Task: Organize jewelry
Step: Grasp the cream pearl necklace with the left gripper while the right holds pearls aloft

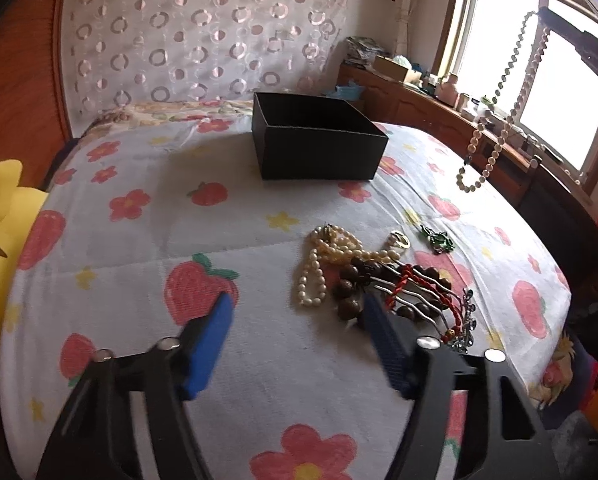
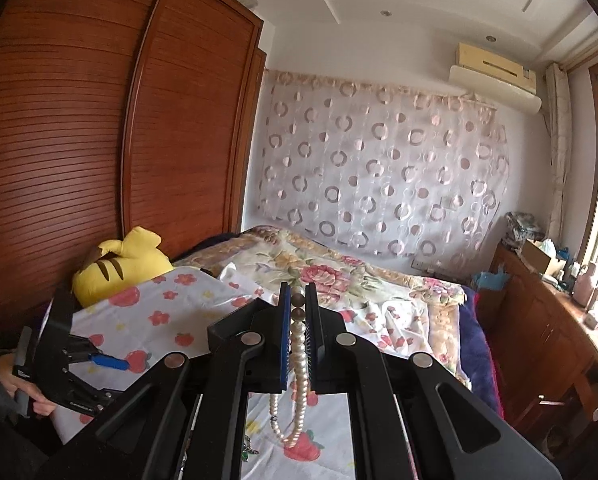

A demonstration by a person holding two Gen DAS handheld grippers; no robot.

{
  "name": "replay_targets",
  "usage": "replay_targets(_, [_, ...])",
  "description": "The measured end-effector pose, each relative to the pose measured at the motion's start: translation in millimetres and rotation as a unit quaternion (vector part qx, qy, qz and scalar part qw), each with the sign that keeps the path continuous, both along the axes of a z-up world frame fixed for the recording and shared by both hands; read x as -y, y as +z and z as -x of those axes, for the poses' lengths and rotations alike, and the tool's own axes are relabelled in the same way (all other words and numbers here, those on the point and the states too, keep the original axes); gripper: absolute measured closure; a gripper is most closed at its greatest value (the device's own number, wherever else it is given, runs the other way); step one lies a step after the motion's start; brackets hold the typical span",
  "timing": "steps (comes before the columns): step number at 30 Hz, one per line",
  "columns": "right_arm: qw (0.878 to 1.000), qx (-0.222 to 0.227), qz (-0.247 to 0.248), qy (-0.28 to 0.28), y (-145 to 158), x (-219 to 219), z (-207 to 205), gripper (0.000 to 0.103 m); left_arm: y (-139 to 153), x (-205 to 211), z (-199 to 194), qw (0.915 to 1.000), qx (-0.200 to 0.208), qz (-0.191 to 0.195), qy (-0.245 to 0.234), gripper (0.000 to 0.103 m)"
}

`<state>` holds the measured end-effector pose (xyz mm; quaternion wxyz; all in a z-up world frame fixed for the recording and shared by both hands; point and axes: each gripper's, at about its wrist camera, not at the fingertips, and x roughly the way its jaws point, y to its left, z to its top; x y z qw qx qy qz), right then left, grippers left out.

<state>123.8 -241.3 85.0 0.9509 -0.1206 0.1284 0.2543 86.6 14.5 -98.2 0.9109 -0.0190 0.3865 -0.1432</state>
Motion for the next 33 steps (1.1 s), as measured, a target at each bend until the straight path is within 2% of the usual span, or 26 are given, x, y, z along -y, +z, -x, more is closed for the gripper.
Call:
replay_targets(2, [1.0, 0.001, 0.006, -0.002, -0.8, -0.7, 0.3, 0.095, -0.1, 1.7, -3.8, 0.9999, -0.006, 0.002, -0.008, 0.057])
replay_targets(11, [1.0, -0.017, 0.015, -0.003, -20.7, -3.8, -4.7, 0.095, -6.9, 9.2, -38.1, 0.9985, -0.048, -0.002, -0.025, 0.076])
replay_targets(20, [1.0, -0.019, 0.019, -0.003, -27.4, -7.6, -4.6, 0.095, -8.3, 28.4, -57.3, 0.9967, -0.06, -0.042, -0.037, 0.078])
replay_targets(22, [1.0, -0.021, 0.02, -0.002, -30.9, -6.9, -4.5, 0.095, -8.6, 31.5, -58.4, 0.996, -0.058, -0.056, -0.039, 0.083])
replay_targets(23, [1.0, -0.022, 0.021, -0.001, -32.5, -6.9, -4.0, 0.095, -8.8, 32.6, -58.7, 0.9955, -0.056, -0.065, -0.04, 0.094])
replay_targets(25, [0.999, -0.024, 0.022, 0.0, -35.0, -6.4, -3.7, 0.095, -8.7, 32.4, -58.3, 0.9952, -0.054, -0.069, -0.044, 0.098])
replay_targets(29, [0.999, -0.026, 0.024, 0.003, -38.3, -6.3, -4.0, 0.095, -1.7, 24.7, -52.6, 0.9969, -0.039, -0.054, -0.04, 0.099])
replay_targets(33, [0.999, -0.023, 0.025, 0.006, -36.3, -9.4, -3.7, 0.095, 19.6, 14.7, -42.8, 0.9989, -0.009, -0.036, -0.03, 0.099])
